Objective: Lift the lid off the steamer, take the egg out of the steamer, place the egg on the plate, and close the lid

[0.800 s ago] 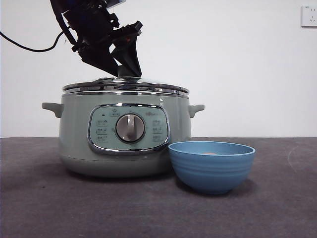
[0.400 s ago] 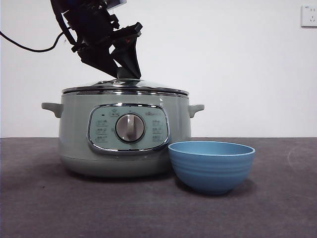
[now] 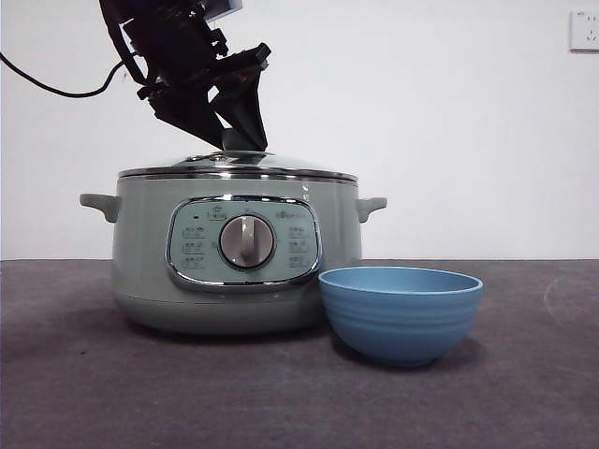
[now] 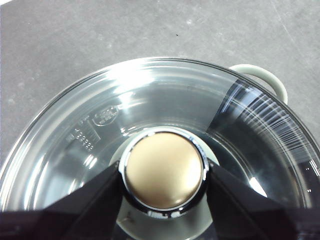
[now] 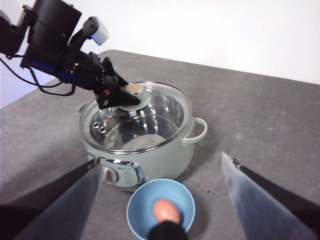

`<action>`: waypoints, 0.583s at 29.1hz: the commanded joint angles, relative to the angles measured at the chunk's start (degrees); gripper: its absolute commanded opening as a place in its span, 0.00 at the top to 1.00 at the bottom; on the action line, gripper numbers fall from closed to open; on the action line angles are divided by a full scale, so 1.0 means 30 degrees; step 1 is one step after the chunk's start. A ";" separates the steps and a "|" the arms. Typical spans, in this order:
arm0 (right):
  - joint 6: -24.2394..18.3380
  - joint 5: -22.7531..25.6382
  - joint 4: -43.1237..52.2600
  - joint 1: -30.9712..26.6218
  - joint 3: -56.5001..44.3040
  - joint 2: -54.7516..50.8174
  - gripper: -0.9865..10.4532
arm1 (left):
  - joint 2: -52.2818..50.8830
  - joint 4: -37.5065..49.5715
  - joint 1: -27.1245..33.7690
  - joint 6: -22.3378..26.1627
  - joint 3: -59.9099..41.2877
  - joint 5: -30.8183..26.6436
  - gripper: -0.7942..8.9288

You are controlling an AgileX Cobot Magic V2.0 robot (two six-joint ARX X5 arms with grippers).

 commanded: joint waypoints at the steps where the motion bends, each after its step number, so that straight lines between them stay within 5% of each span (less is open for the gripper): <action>1: 0.0131 -0.0036 0.0109 0.0015 -0.0109 -0.0044 0.56 | 0.0750 -0.0867 0.0073 -0.0882 -0.0386 0.0182 0.43; 17: 0.0131 -0.0058 -0.0794 0.0015 -0.0109 -0.0044 0.56 | -0.3883 -0.1894 0.0051 -0.0882 -0.0379 0.0182 0.43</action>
